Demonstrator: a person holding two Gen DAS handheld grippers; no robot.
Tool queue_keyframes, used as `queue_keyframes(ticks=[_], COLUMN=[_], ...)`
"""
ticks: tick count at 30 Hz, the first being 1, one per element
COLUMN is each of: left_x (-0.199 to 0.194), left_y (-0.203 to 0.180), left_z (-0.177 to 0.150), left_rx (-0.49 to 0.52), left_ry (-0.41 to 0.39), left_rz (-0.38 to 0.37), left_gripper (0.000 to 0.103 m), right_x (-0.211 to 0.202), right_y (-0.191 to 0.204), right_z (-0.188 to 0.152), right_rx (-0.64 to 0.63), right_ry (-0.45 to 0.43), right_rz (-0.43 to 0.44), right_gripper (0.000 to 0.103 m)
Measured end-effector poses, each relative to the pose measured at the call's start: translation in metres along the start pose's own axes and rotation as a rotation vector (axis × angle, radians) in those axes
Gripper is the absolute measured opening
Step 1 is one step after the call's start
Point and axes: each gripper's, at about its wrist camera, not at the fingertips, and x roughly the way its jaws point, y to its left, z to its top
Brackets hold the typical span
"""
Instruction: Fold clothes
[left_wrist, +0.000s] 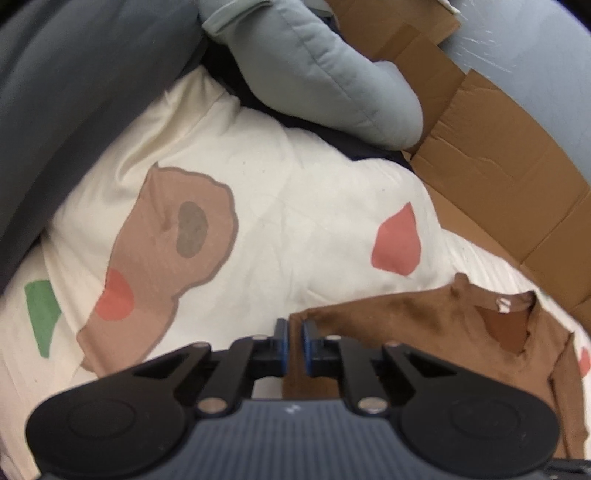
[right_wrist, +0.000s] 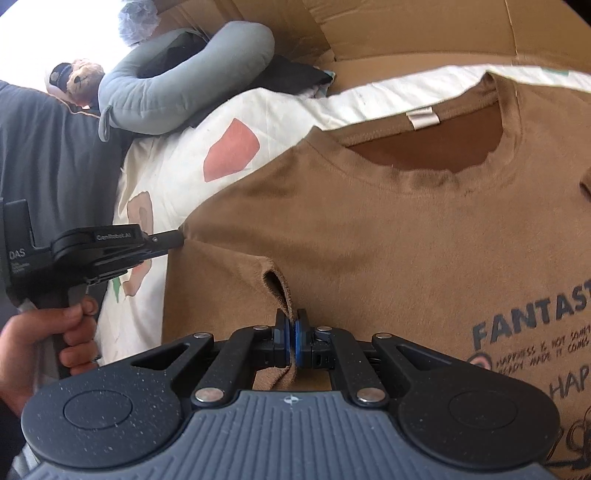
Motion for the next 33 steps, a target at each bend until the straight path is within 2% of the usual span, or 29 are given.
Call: queue_keyframes(ticks=[7, 12, 15, 19, 22, 23, 24, 29, 33], left_x=[0.001, -0.008, -0.016, -0.019, -0.018, -0.018, -0.017, -0.012, -0.007], left_y=[0.0, -0.001, 0.0, 0.003, 0.003, 0.002, 0.0, -0.006, -0.014], left_z=[0.003, 0.006, 0.006, 0.002, -0.003, -0.004, -0.006, -0.008, -0.009], left_rx=[-0.007, -0.034, -0.02, 0.004, 0.01, 0.014, 0.022, 0.047, 0.09], left_ry=[0.001, -0.022, -0.03, -0.016, -0.013, -0.015, -0.02, -0.03, -0.026], left_rz=[0.019, 0.004, -0.011, -0.02, -0.049, -0.055, -0.055, -0.058, -0.027], left_gripper=[0.009, 0.018, 0.018, 0.017, 0.007, 0.007, 0.006, 0.004, 0.004], right_x=[0.006, 0.019, 0.026, 0.032, 0.037, 0.038, 0.038, 0.027, 0.02], right_y=[0.0, -0.01, -0.02, -0.028, -0.032, -0.032, -0.032, -0.032, -0.032], right_z=[0.005, 0.009, 0.013, 0.018, 0.023, 0.025, 0.025, 0.024, 0.023], right_rx=[0.006, 0.013, 0.021, 0.03, 0.052, 0.05, 0.048, 0.043, 0.041], right_ry=[0.014, 0.035, 0.033, 0.037, 0.04, 0.042, 0.042, 0.025, 0.014], right_rz=[-0.01, -0.022, 0.0, 0.027, 0.054, 0.063, 0.063, 0.031, 0.006], right_gripper=[0.0, 0.003, 0.006, 0.007, 0.006, 0.002, 0.001, 0.0, 0.0])
